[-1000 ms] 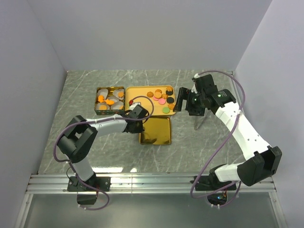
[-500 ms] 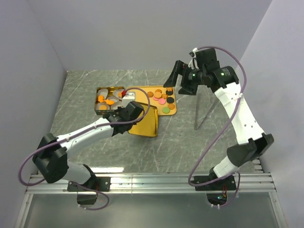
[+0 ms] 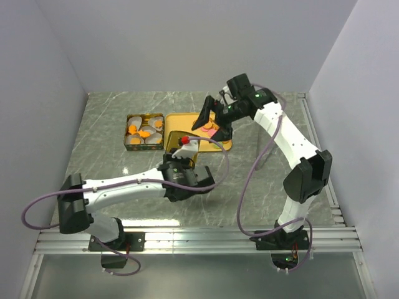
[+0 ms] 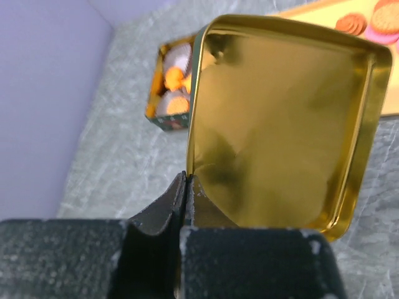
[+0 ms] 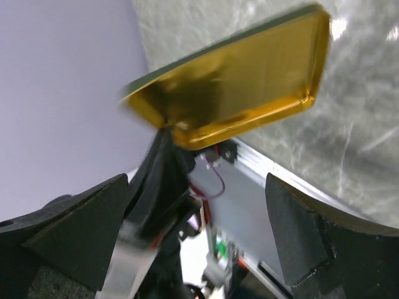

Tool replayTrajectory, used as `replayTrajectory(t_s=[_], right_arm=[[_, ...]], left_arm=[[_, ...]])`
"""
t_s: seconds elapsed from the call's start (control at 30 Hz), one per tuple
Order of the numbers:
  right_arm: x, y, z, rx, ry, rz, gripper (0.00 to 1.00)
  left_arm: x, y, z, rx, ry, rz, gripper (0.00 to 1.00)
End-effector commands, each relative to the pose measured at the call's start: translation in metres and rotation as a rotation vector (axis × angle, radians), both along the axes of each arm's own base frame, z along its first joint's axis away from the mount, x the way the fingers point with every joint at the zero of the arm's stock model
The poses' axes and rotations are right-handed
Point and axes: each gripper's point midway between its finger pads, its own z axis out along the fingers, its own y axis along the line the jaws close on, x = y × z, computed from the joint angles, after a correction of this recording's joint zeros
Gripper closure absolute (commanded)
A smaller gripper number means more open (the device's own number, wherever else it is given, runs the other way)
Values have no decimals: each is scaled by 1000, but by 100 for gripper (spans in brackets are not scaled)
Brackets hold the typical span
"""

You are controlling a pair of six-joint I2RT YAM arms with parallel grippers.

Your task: Pack the cookies

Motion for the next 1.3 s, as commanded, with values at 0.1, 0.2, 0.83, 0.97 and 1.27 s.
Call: replayTrajectory(t_s=[0.1,0.2,0.83,0.97,1.27], right_arm=[[-11,17,-15,43,43,40,4],[-7,25,-20,33,47,51,3],[-52,54,-48,48,230,274,14],[-62,67,-39,97,240,324,33],[-72,79,-38,156,262,355,94]], left_arm=[[-22,-14,27,125,-186,-64,100],[-33,-34,35,88,-206,-121,100],[-47,-49,61,142,-312,-205,100],[-49,-51,62,149,-322,-215,100],[-53,-45,61,136,-319,-229,99]])
